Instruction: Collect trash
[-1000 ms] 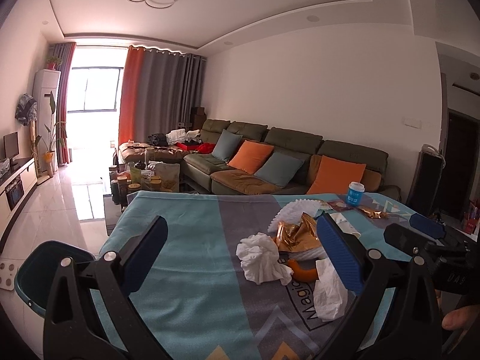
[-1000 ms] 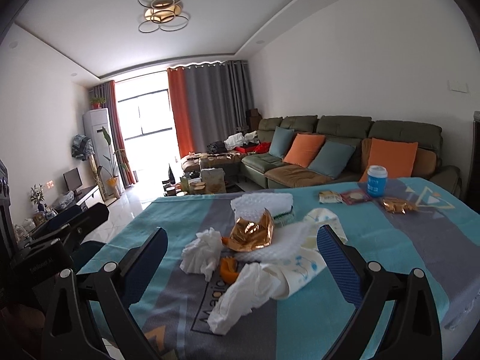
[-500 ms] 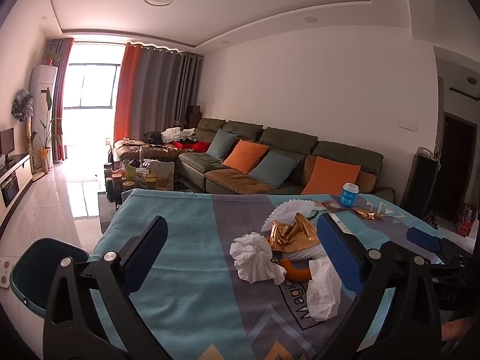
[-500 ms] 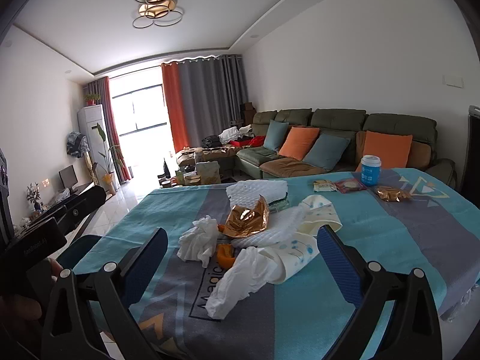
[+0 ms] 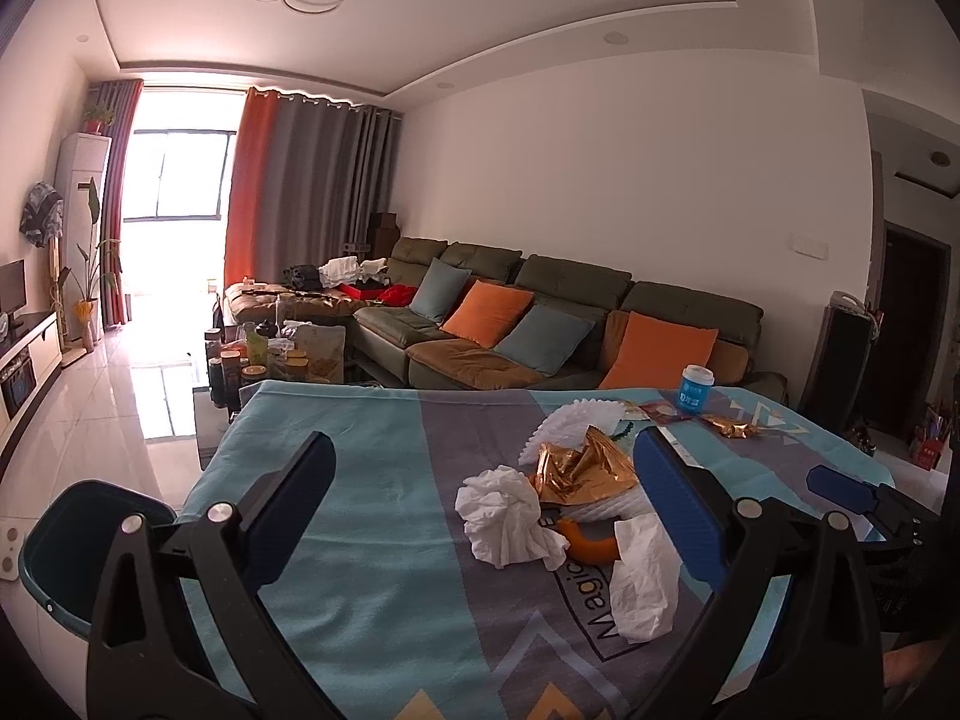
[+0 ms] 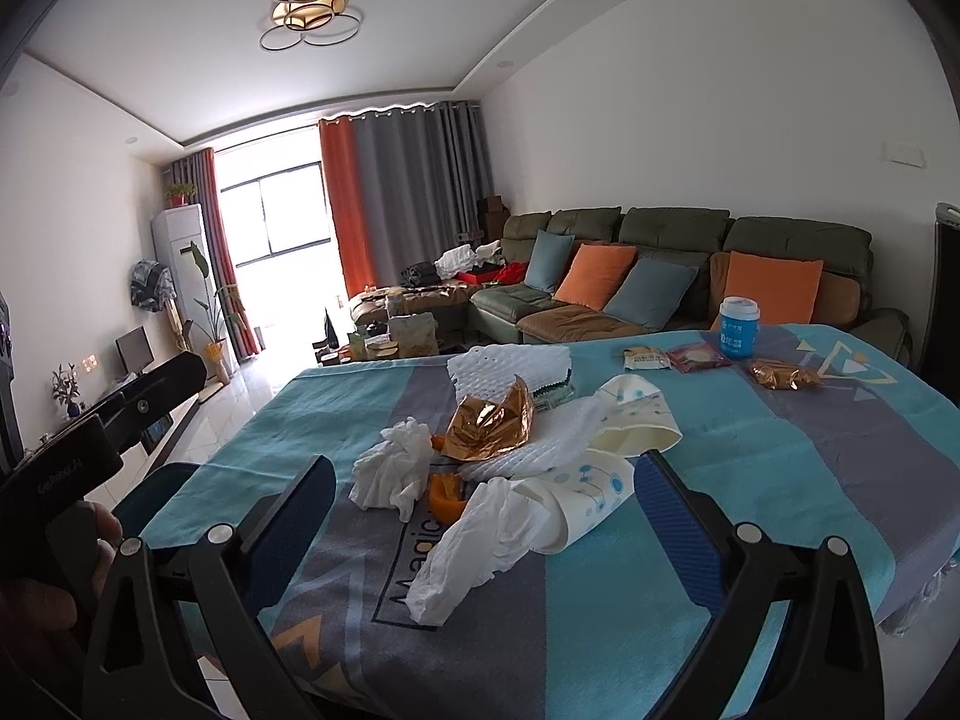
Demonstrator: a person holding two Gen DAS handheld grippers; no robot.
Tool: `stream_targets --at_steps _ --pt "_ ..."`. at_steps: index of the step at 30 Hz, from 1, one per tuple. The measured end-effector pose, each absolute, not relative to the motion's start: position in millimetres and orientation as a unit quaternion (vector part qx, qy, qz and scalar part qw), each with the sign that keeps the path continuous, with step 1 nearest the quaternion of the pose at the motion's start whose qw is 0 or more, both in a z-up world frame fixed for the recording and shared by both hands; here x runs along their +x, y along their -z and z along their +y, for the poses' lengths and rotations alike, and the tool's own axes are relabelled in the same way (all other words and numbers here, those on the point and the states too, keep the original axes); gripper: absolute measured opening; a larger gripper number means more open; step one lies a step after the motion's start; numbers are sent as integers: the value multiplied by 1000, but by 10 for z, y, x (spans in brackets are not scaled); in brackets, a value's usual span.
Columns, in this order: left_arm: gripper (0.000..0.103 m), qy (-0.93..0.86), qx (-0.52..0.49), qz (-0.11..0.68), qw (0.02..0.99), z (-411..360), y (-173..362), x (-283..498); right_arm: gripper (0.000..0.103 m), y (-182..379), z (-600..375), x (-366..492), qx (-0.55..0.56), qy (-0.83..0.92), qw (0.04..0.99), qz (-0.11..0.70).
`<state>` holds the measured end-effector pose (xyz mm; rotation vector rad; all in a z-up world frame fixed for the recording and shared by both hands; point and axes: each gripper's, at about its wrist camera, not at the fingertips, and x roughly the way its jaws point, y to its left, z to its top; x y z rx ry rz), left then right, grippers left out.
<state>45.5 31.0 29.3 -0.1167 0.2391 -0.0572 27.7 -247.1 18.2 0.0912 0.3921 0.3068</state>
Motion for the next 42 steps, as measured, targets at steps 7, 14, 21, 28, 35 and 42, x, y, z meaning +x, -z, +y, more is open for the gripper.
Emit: stream_targets --at_steps 7,14,21,28,35,42 --pt "98 27 -58 124 990 329 -272 466 96 -159 -2451 300 42 -150 967 199" --pt "98 23 -56 138 989 412 -234 577 96 -75 -2443 356 41 -148 964 218" --pt "98 31 -58 152 986 406 -188 719 96 -33 -2474 407 43 -140 962 228" --pt "98 36 -56 149 987 390 -190 721 96 -39 -2493 385 44 -137 964 225" --pt "98 36 -53 134 989 348 -238 601 96 -91 -2540 252 46 -136 967 210" --pt "98 40 -46 122 991 283 -291 490 96 -126 -2586 134 49 -132 970 198"
